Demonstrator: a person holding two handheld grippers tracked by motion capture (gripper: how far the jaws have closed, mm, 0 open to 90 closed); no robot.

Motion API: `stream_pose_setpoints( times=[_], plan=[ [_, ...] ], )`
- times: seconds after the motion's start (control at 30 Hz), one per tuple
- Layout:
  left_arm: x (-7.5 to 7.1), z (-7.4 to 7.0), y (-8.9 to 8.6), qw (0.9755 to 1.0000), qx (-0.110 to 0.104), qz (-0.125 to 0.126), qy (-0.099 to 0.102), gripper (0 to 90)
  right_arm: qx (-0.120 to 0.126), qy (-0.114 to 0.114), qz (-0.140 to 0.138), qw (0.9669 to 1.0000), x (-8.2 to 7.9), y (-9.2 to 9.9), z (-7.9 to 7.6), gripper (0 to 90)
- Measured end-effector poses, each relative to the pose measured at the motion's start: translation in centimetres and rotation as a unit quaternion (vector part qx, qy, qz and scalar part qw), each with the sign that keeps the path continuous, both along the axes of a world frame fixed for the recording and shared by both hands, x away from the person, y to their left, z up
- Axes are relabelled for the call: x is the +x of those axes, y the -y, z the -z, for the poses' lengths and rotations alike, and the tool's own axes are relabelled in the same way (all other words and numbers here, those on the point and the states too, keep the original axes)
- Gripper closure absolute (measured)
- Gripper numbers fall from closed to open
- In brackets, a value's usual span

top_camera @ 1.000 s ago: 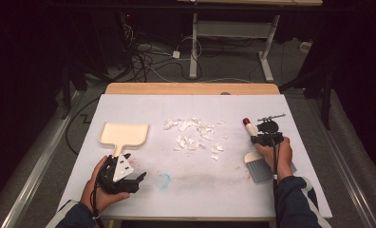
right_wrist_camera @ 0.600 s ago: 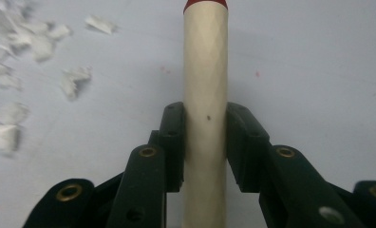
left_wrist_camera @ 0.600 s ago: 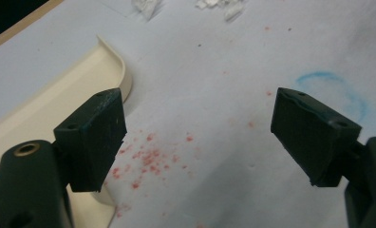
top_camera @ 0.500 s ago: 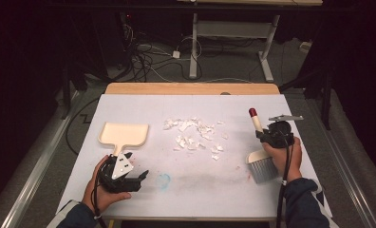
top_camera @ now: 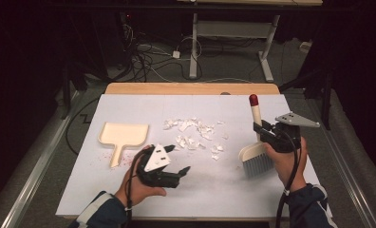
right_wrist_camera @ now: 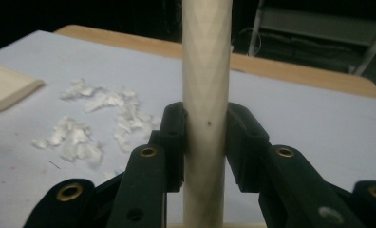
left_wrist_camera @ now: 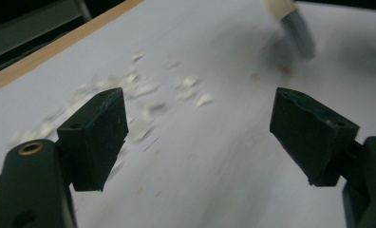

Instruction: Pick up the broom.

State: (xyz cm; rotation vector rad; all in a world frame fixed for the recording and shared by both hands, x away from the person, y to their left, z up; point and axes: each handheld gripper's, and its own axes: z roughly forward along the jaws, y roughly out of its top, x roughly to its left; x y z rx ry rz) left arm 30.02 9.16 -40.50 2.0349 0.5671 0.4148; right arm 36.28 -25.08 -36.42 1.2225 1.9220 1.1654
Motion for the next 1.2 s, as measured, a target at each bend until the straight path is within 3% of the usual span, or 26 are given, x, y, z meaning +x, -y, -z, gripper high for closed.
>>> stream_pose_setpoints(
  times=[0.07,0.17,0.27,0.33,0.4,0.6,0.67,0.73,0.9,0.97,1.03,1.13,1.2],
  plan=[
    [0.0,-0.6,2.0,0.9992,-0.026,0.02,-0.022,22.0,0.0,0.02,-0.006,0.9998,-0.8,-1.0,-0.5,71.1],
    [-0.1,-1.2,4.7,0.9957,-0.061,0.052,-0.048,22.8,0.005,0.035,-0.02,0.9992,-1.9,-2.5,-1.0,71.0],
    [0.0,-1.2,6.9,0.9956,-0.059,0.052,-0.051,25.3,0.001,0.037,-0.041,0.9984,-2.6,-3.9,-1.2,71.0],
    [0.2,-1.0,7.4,0.9957,-0.059,0.05,-0.051,26.6,0.002,0.044,-0.052,0.9976,-3.2,-4.8,-1.3,71.0],
    [0.7,-0.3,8.5,0.9951,-0.058,0.05,-0.062,30.6,0.003,0.056,-0.058,0.9967,-3.9,-5.6,-1.4,71.0],
    [1.3,0.3,8.3,0.9952,-0.065,0.049,-0.055,46.8,0.009,0.075,-0.082,0.9938,-5.4,-7.5,-1.5,70.9],
    [1.4,0.5,7.9,0.9956,-0.063,0.049,-0.049,54.2,0.013,0.071,-0.092,0.9931,-5.7,-8.0,-1.6,70.9],
    [1.5,0.6,7.5,0.9964,-0.058,0.051,-0.036,57.5,0.017,0.076,-0.097,0.9922,-6.0,-8.4,-1.6,70.8],
    [2.1,0.5,6.5,0.9967,-0.046,0.055,-0.037,62.5,0.024,0.074,-0.119,0.9899,-6.3,-8.2,-1.8,70.1],
    [2.3,0.3,6.0,0.9967,-0.039,0.062,-0.035,63.8,0.026,0.073,-0.141,0.987,-6.3,-7.9,-1.8,69.1],
    [2.2,0.0,5.5,0.997,-0.028,0.066,-0.029,65.4,0.029,0.071,-0.173,0.9819,-6.3,-7.4,-2.1,66.3],
    [2.0,-0.3,4.6,0.9961,-0.01,0.084,-0.024,65.5,-0.002,0.049,-0.235,0.9707,-6.1,-6.9,-2.3,58.8],
    [1.8,-0.5,4.1,0.9952,0.01,0.095,-0.023,65.5,-0.018,0.066,-0.256,0.9644,-6.3,-6.2,-2.2,56.3]
  ],
)
